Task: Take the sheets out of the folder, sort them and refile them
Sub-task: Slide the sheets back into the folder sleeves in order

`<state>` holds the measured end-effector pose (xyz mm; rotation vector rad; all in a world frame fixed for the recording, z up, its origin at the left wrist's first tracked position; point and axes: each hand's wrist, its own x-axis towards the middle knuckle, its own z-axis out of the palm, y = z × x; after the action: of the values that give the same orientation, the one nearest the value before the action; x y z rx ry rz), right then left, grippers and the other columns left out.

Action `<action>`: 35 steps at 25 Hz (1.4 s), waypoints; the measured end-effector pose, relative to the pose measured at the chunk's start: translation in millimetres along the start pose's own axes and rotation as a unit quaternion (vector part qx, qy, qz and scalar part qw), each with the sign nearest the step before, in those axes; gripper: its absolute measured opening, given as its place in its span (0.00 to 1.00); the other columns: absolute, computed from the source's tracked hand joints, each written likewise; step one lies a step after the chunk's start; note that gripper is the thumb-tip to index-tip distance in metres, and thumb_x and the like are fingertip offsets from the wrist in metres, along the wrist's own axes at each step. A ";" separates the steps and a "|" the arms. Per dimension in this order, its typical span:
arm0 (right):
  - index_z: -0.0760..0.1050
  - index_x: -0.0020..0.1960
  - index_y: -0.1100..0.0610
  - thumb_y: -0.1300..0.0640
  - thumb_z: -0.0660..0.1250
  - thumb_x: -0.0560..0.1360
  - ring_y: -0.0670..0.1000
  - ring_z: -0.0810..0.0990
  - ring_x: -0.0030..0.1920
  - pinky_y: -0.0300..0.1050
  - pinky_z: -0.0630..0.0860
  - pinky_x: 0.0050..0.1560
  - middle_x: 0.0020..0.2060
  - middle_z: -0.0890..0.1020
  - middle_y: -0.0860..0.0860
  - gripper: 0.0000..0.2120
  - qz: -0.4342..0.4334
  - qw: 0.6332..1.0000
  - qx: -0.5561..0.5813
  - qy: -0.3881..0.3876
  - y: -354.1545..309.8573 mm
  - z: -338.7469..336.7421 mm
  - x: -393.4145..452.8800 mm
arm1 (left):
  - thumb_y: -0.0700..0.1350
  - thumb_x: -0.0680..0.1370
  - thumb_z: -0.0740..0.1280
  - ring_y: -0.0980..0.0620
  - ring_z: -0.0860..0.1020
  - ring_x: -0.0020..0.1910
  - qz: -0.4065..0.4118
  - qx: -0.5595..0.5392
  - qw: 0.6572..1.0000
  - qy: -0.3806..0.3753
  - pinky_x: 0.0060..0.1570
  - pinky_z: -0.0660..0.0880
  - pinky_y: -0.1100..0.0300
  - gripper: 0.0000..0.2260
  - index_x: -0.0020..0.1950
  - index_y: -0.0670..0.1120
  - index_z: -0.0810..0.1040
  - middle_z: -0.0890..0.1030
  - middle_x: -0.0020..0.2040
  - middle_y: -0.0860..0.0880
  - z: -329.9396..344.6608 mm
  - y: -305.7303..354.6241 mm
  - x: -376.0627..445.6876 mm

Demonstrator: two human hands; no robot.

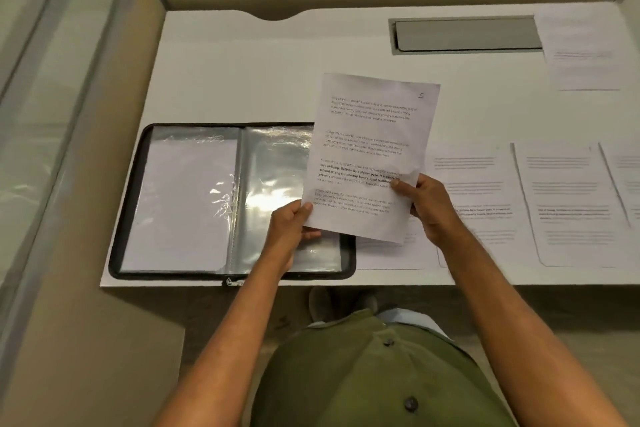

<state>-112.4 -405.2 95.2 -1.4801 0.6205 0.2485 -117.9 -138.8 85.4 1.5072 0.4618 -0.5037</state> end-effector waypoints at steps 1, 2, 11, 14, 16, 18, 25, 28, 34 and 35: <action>0.83 0.60 0.55 0.57 0.73 0.79 0.55 0.87 0.56 0.66 0.78 0.65 0.54 0.88 0.48 0.10 -0.006 1.000 -0.004 -0.008 -0.5 2.9 -2.1 | 0.44 0.85 0.63 0.54 0.86 0.46 0.003 0.002 1.000 0.005 0.43 0.84 0.59 0.07 0.57 0.50 0.81 0.86 0.53 0.50 -3.6 -0.6 -3.1; 0.83 0.60 0.55 0.58 0.73 0.79 0.55 0.87 0.55 0.64 0.79 0.64 0.54 0.88 0.48 0.10 -0.009 1.000 -0.006 -0.014 -1.0 5.3 -3.5 | 0.44 0.85 0.64 0.53 0.86 0.47 0.005 0.004 1.000 0.009 0.43 0.84 0.58 0.07 0.57 0.50 0.81 0.86 0.54 0.50 -5.8 -1.2 -6.1; 0.80 0.64 0.53 0.58 0.72 0.79 0.53 0.86 0.57 0.55 0.83 0.59 0.58 0.87 0.45 0.13 -0.033 0.997 0.027 -0.067 18.5 22.4 1.6 | 0.45 0.85 0.63 0.53 0.84 0.50 0.040 0.043 0.997 0.056 0.43 0.83 0.57 0.07 0.56 0.50 0.81 0.85 0.54 0.51 -28.0 -10.5 -8.3; 0.79 0.65 0.50 0.58 0.73 0.78 0.52 0.86 0.58 0.57 0.82 0.60 0.59 0.86 0.45 0.16 -0.025 0.996 0.048 -0.078 18.9 30.4 2.3 | 0.45 0.85 0.63 0.54 0.84 0.46 0.040 0.063 0.996 0.050 0.42 0.82 0.58 0.07 0.56 0.48 0.82 0.85 0.54 0.48 -40.6 -4.9 -0.2; 0.79 0.65 0.49 0.58 0.75 0.77 0.51 0.86 0.58 0.54 0.83 0.58 0.59 0.87 0.46 0.17 -0.032 0.995 0.060 -0.069 15.0 39.5 6.6 | 0.44 0.85 0.63 0.56 0.84 0.41 0.038 0.096 0.994 0.035 0.39 0.81 0.60 0.08 0.55 0.48 0.82 0.86 0.51 0.47 -46.7 4.9 13.8; 0.79 0.64 0.49 0.58 0.76 0.76 0.51 0.86 0.57 0.51 0.83 0.56 0.58 0.87 0.46 0.18 -0.035 0.996 0.065 -0.047 12.6 51.4 10.7 | 0.45 0.85 0.64 0.53 0.83 0.42 0.040 0.127 0.991 0.025 0.39 0.81 0.60 0.08 0.55 0.49 0.83 0.86 0.51 0.46 -53.1 16.0 28.8; 0.78 0.66 0.50 0.57 0.76 0.77 0.48 0.86 0.57 0.47 0.83 0.57 0.58 0.86 0.46 0.19 -0.040 0.992 0.105 0.049 6.1 99.2 32.0 | 0.44 0.85 0.64 0.48 0.80 0.40 0.054 0.152 0.987 0.006 0.40 0.81 0.53 0.07 0.54 0.49 0.83 0.85 0.52 0.38 -76.5 63.2 91.0; 0.79 0.67 0.54 0.58 0.76 0.77 0.50 0.86 0.57 0.50 0.83 0.59 0.58 0.87 0.48 0.19 -0.033 0.990 0.117 0.068 11.4 116.4 42.6 | 0.44 0.85 0.65 0.43 0.79 0.37 0.052 0.150 0.987 -0.015 0.46 0.82 0.37 0.08 0.53 0.51 0.84 0.85 0.50 0.35 -86.0 71.0 117.1; 0.79 0.66 0.53 0.59 0.74 0.78 0.49 0.85 0.59 0.50 0.81 0.62 0.60 0.86 0.48 0.17 -0.038 0.965 0.193 0.174 14.6 139.8 55.7 | 0.46 0.84 0.64 0.47 0.85 0.43 0.130 0.225 0.966 0.005 0.50 0.81 0.46 0.09 0.50 0.53 0.84 0.87 0.44 0.48 -98.4 80.6 171.5; 0.78 0.68 0.54 0.59 0.75 0.78 0.49 0.85 0.60 0.51 0.81 0.63 0.61 0.86 0.48 0.19 -0.037 0.960 0.203 0.190 14.0 140.1 56.7 | 0.46 0.83 0.64 0.47 0.85 0.49 0.174 0.288 0.942 0.010 0.54 0.79 0.51 0.08 0.53 0.52 0.84 0.87 0.48 0.49 -100.5 81.2 182.3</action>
<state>-40.2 -279.9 49.3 -1.1515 0.8642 -0.2198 79.9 -43.4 44.5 2.1077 0.0465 -0.3554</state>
